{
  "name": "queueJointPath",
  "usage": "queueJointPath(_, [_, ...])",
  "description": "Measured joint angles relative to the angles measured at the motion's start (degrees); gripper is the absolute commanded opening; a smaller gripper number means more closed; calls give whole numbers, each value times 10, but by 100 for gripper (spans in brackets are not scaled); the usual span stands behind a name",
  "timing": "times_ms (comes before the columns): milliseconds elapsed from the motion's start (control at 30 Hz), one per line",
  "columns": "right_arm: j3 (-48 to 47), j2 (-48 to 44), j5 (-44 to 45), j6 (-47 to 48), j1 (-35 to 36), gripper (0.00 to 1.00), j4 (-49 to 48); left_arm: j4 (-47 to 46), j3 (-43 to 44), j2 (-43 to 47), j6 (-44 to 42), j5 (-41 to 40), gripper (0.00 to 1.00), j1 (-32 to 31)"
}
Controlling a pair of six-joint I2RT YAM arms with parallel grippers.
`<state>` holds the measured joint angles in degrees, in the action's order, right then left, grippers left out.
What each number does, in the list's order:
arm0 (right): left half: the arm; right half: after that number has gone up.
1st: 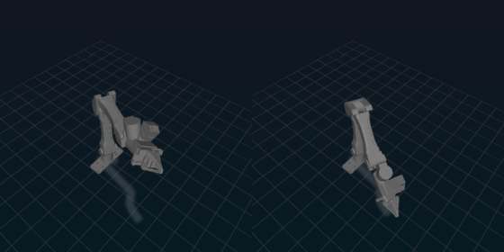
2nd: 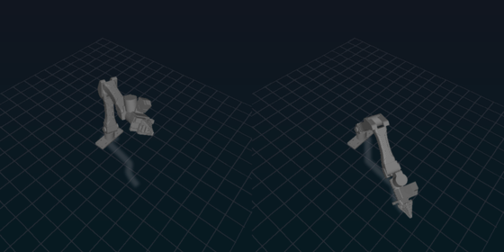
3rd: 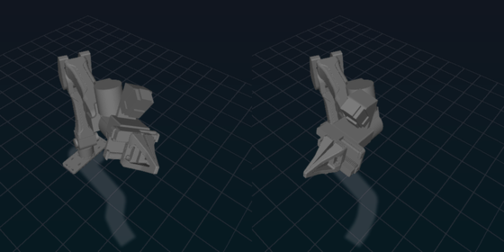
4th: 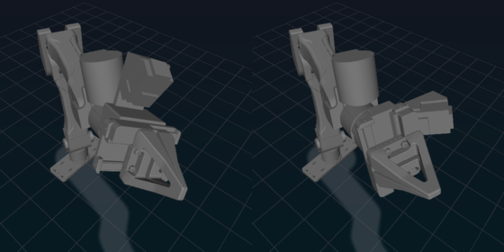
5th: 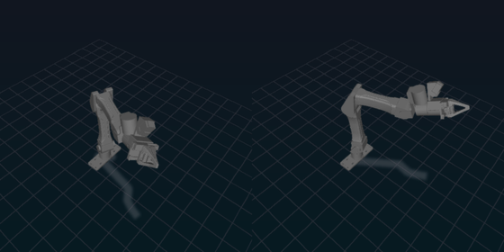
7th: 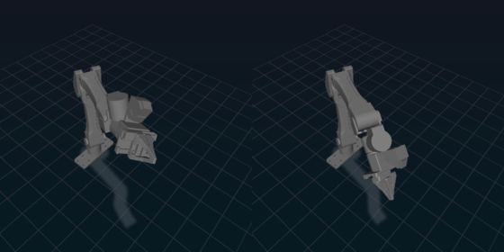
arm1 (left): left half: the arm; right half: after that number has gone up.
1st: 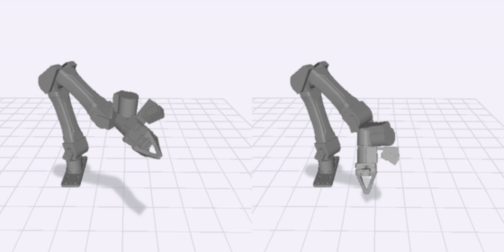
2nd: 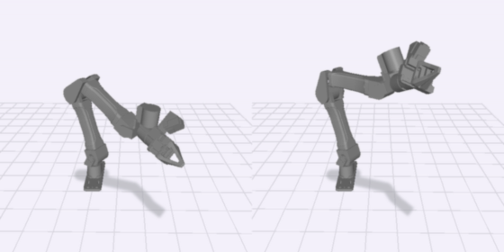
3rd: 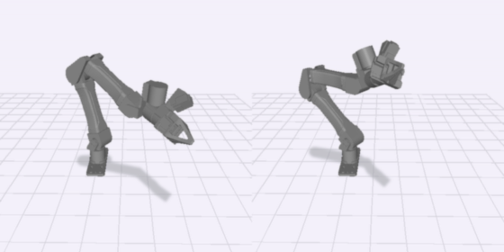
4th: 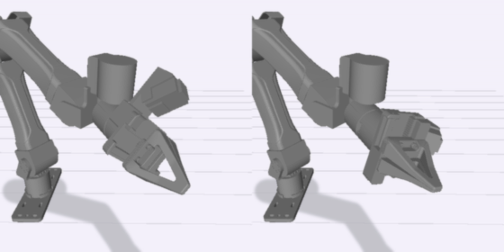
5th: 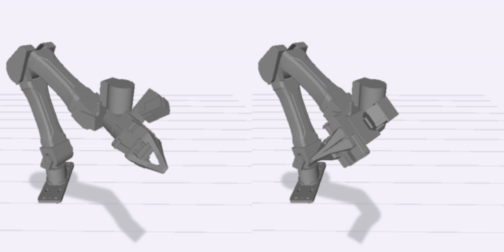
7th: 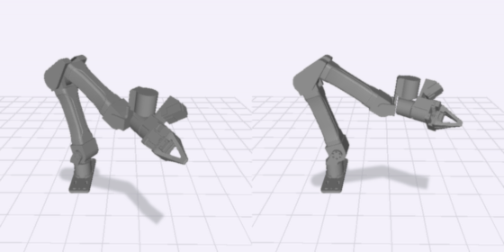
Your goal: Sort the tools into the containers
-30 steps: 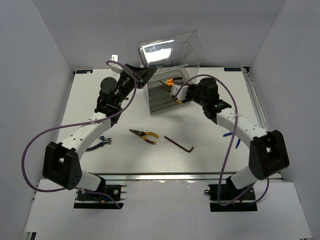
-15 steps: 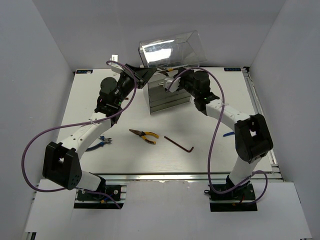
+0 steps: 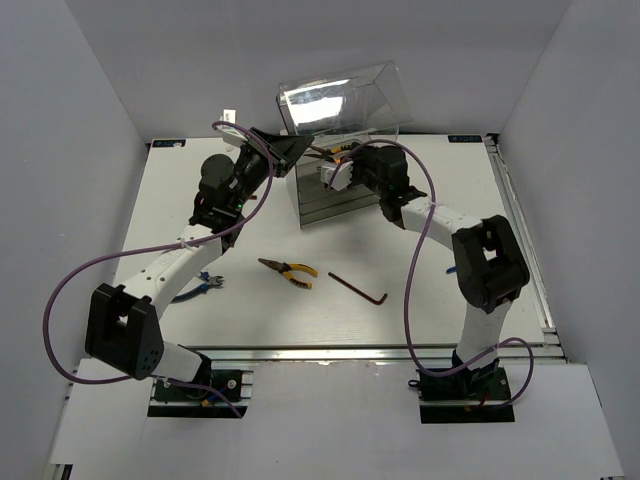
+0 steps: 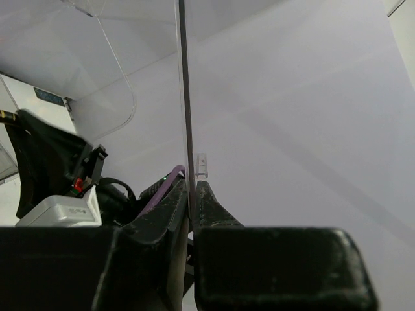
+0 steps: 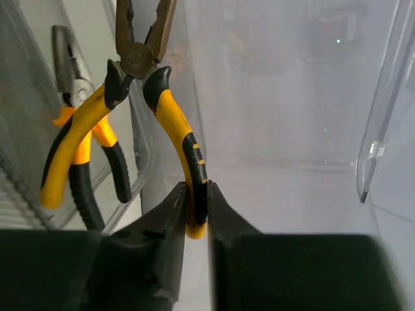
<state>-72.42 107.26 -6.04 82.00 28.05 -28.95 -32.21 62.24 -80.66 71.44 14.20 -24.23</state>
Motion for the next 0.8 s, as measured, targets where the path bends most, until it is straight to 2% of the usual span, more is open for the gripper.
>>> queueJointPath(100, [-17, 1, -1, -8, 0, 50, 5, 0, 0, 0, 0, 0, 16, 0])
queueJointPath(200, [-27, 1, 1, -20, 0, 56, 9, 0, 0, 0, 0, 0, 16, 0])
queueJointPath(433, [-19, -25, -4, -62, 0, 59, 70, 0, 0, 0, 0, 0, 16, 0])
queueJointPath(467, [-9, -42, -9, -68, 0, 59, 82, 0, 0, 0, 0, 0, 16, 0])
queueJointPath(600, [47, -147, -51, -87, 0, 70, 149, 0, 0, 0, 0, 0, 16, 0])
queueJointPath(767, [88, -268, -124, -122, 3, 70, 221, 0, 0, 0, 0, 0, 16, 0])
queueJointPath(800, [94, -284, -137, -131, 5, 67, 236, 0, 0, 0, 0, 0, 16, 0])
